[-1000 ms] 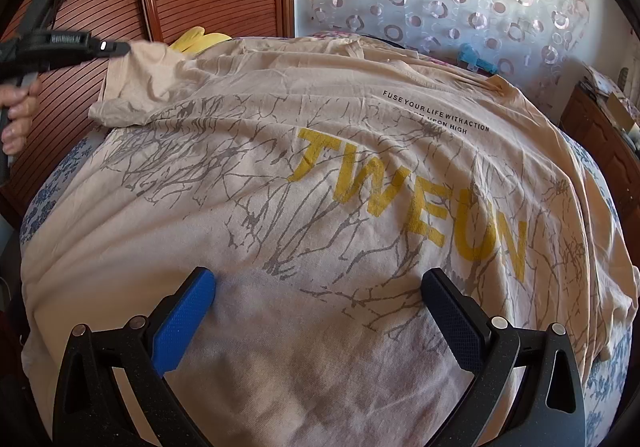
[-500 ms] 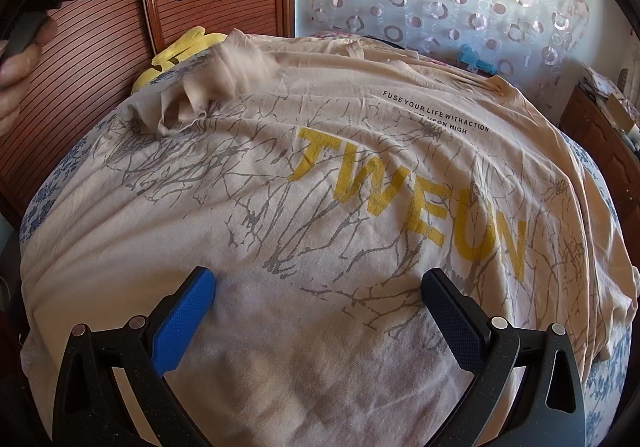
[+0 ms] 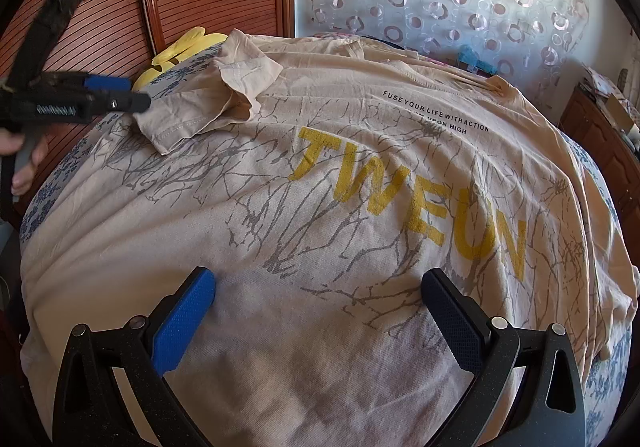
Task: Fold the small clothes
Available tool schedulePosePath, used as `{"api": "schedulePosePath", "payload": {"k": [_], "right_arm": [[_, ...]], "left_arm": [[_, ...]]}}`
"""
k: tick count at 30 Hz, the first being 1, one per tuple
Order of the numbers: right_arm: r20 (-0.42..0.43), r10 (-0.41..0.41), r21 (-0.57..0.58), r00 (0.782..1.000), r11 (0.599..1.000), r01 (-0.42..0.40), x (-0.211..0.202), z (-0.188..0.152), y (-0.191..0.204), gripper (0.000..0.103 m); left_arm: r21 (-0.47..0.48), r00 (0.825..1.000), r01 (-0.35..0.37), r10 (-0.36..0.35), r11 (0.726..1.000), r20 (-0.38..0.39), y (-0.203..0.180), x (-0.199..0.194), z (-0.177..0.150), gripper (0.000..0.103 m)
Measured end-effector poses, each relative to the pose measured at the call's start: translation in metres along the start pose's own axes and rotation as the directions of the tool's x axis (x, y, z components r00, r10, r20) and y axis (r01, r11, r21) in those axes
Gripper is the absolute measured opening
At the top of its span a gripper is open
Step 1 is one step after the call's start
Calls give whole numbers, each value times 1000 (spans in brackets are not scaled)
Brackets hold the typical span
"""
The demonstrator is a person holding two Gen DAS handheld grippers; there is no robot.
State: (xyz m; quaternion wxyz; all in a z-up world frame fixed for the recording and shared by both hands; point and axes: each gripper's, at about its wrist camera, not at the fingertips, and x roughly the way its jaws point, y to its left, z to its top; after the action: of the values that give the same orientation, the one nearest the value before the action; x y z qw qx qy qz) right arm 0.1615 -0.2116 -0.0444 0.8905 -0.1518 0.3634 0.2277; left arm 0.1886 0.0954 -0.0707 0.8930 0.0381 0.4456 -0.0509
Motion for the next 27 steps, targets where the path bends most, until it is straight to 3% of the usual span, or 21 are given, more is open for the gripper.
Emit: {"api": "schedulePosePath", "payload": {"k": [6,11,15,21,25,27], "right_arm": [[-1,1,-3,1000,1000,-1,0,0,0,103],[-5,9,-14,1000,1000,-9,-2,1,-1,102],[65,-10,-42,998,999,13,-15,7,-1,91],[215,57,-64,975,997,-44,-41,52,3,73],[206,149,-110,967,986,-128,-25,87,18,68],[173,187,-118,967,979,-169,-7,103,28,57]], "left_arm": [[-27,999,40,-40,999,9,8,8,-6,80],[-51,997,67,-64,996,48,14,12,-12,88],[-46,997,59,-57,997,46,12,12,-12,89],[-49,997,58,-56,997,45,14,13,-11,90],[-50,997,58,-56,997,45,14,13,-11,90],[-51,997,59,-57,997,45,14,13,-10,90]]}}
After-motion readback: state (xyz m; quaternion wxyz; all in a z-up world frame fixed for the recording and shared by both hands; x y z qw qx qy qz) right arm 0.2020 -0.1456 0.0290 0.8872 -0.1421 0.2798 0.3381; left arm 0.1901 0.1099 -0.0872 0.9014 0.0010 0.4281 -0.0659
